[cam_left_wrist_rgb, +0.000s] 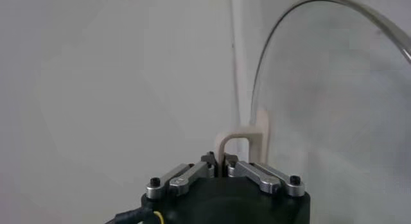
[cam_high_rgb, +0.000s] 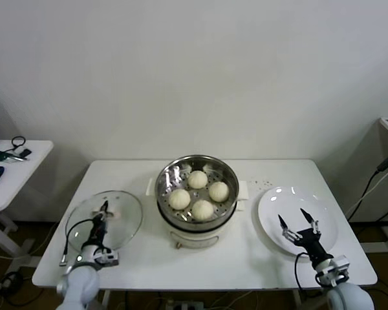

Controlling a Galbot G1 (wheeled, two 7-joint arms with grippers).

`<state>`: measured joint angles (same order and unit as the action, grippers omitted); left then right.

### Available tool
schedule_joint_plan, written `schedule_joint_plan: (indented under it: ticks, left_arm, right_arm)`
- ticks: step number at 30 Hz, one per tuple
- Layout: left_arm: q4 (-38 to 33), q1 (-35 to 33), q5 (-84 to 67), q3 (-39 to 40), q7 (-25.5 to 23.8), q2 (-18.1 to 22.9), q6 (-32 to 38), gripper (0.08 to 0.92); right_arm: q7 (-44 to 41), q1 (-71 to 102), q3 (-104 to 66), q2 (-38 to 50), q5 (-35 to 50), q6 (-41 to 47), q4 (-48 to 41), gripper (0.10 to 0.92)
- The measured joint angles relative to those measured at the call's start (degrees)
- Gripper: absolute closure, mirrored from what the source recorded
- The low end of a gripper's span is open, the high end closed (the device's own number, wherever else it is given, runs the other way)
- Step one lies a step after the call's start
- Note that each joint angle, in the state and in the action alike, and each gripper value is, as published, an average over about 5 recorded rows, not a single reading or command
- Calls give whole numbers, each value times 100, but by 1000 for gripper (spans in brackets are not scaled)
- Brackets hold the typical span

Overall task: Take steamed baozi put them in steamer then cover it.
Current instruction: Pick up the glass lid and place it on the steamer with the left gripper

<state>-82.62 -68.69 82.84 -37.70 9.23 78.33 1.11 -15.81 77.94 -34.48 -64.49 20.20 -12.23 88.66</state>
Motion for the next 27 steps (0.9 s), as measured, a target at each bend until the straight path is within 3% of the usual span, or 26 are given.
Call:
schedule_joint_plan:
  ticks: [17,27]
  left_arm:
    - [-2493,-1344,-485,-85,-361,-386,-1132,850]
    - [-3642,-1806,-680,292,-599,-983,-2166,850]
  right_arm:
    - [-10,-130,18,174,-5,-39,-76,203]
    - [-13,-298,153,320,-35,-26,-236,203]
